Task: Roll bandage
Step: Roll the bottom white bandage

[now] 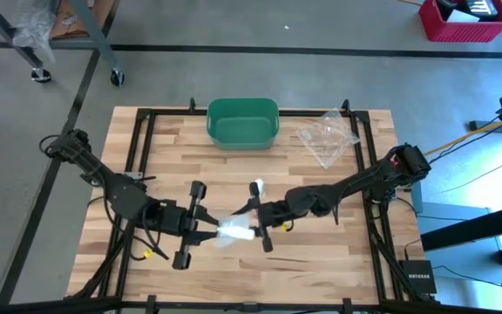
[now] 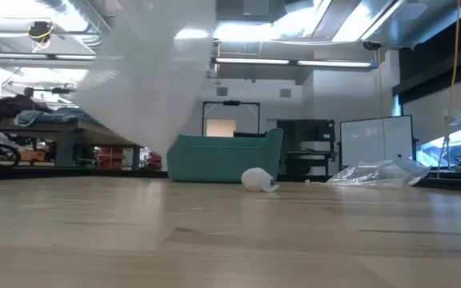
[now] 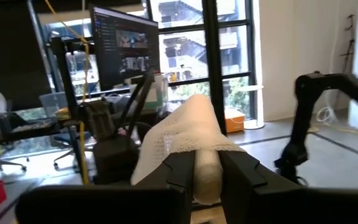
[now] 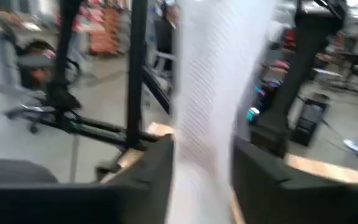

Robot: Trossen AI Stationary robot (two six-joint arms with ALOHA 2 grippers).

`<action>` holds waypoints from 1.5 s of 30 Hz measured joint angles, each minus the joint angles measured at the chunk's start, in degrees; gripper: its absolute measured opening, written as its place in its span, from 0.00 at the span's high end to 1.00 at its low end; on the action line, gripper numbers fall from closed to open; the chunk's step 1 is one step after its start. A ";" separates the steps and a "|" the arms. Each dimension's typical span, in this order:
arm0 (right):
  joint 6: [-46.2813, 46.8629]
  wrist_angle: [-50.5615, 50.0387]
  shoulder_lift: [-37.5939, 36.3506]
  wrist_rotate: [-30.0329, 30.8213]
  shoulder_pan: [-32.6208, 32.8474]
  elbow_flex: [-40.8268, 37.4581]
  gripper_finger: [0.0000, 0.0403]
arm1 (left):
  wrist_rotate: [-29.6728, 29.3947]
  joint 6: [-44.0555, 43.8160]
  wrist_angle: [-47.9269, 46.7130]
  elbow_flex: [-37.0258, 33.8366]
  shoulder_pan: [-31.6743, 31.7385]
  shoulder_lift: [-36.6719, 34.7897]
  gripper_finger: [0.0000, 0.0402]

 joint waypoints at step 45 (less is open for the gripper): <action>15.18 -44.65 -10.96 -2.92 0.39 1.05 0.47 | -23.81 -1.75 -19.92 13.18 -9.57 -1.00 0.89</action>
